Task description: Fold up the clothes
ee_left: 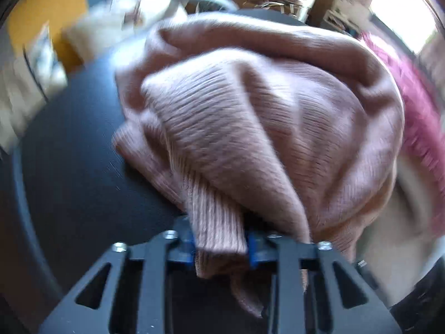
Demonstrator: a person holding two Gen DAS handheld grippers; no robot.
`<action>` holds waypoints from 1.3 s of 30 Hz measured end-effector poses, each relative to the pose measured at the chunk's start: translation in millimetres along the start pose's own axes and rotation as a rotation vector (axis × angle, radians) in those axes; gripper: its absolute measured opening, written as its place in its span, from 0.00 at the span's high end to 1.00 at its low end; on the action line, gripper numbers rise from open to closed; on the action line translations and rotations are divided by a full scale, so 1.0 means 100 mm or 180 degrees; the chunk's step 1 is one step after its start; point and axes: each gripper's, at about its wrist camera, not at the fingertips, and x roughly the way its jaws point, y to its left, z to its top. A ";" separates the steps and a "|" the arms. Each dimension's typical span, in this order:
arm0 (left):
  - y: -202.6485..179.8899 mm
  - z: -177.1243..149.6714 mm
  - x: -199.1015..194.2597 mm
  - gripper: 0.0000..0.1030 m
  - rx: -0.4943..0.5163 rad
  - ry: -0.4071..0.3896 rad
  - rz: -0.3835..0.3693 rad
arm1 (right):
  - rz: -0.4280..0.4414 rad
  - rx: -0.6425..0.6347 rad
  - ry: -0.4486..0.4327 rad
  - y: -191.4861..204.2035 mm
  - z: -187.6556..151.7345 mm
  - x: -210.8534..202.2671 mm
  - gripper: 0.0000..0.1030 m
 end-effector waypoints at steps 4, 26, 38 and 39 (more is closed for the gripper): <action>-0.26 -0.08 -0.20 0.89 0.0343 -0.0307 0.0295 | -0.0013 -0.0056 0.0015 0.08 0.03 0.06 0.47; 0.22 -0.15 -0.72 0.92 -0.0112 -0.1013 0.0219 | -0.0079 0.0010 -0.0222 -0.04 0.05 -0.16 0.44; 0.49 -0.27 -1.05 0.92 -0.0409 -0.1221 0.0241 | -0.0493 -0.0439 -0.0619 0.20 0.30 -0.38 0.44; 0.51 -0.28 -1.08 0.92 -0.0421 -0.1237 0.0244 | -0.0512 -0.0473 -0.0649 0.21 0.33 -0.40 0.44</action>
